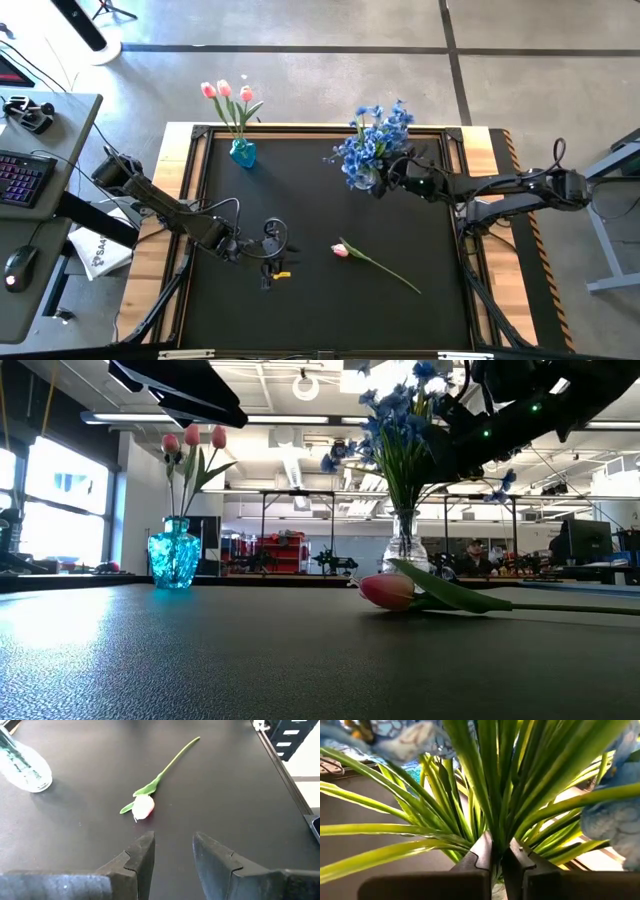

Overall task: Sort flowers into vase by color
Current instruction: Put the blue flower into the transparent vase, then put the pink flower into the blue vase

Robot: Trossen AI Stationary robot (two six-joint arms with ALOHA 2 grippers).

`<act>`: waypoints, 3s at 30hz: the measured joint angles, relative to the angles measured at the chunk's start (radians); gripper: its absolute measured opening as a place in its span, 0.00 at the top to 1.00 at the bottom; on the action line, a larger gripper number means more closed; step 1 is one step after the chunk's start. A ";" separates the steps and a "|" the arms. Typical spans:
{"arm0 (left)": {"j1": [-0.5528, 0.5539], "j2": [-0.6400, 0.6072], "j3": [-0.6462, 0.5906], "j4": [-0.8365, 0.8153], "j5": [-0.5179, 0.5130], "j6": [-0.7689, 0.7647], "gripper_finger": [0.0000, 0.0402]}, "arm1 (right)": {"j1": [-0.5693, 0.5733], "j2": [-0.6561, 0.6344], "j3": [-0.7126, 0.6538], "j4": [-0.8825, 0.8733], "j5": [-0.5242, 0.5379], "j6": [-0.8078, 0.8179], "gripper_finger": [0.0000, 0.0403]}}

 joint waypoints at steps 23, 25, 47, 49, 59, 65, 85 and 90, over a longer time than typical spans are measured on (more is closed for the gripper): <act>0.000 0.000 0.000 -0.002 -0.001 0.001 0.70 | 0.001 -0.012 0.000 -0.017 -0.103 -0.071 0.33; 0.000 0.000 0.000 -0.002 -0.001 0.000 0.70 | 0.001 -0.035 0.000 -0.048 -0.103 -0.068 0.33; 0.001 0.000 0.000 -0.002 -0.026 0.001 0.70 | 0.001 -0.315 0.000 -0.301 -0.348 -0.102 0.34; 0.001 0.000 0.000 -0.003 -0.026 0.001 0.70 | 0.007 -0.340 0.000 -0.318 -0.402 -0.116 0.34; 0.001 0.000 0.000 -0.002 -0.050 0.000 0.70 | 0.203 -0.451 0.000 -0.428 -0.452 -0.079 0.38; 0.001 0.000 0.000 -0.002 -0.071 0.000 0.70 | 0.409 -0.452 0.000 -0.491 -0.338 0.040 0.48; 0.034 0.000 0.000 0.003 -0.122 -0.037 0.70 | 0.875 0.235 0.008 -0.220 0.012 0.496 0.65; 0.042 0.000 0.000 0.003 -0.122 -0.043 0.70 | 0.854 0.403 0.121 -0.269 0.034 0.567 0.65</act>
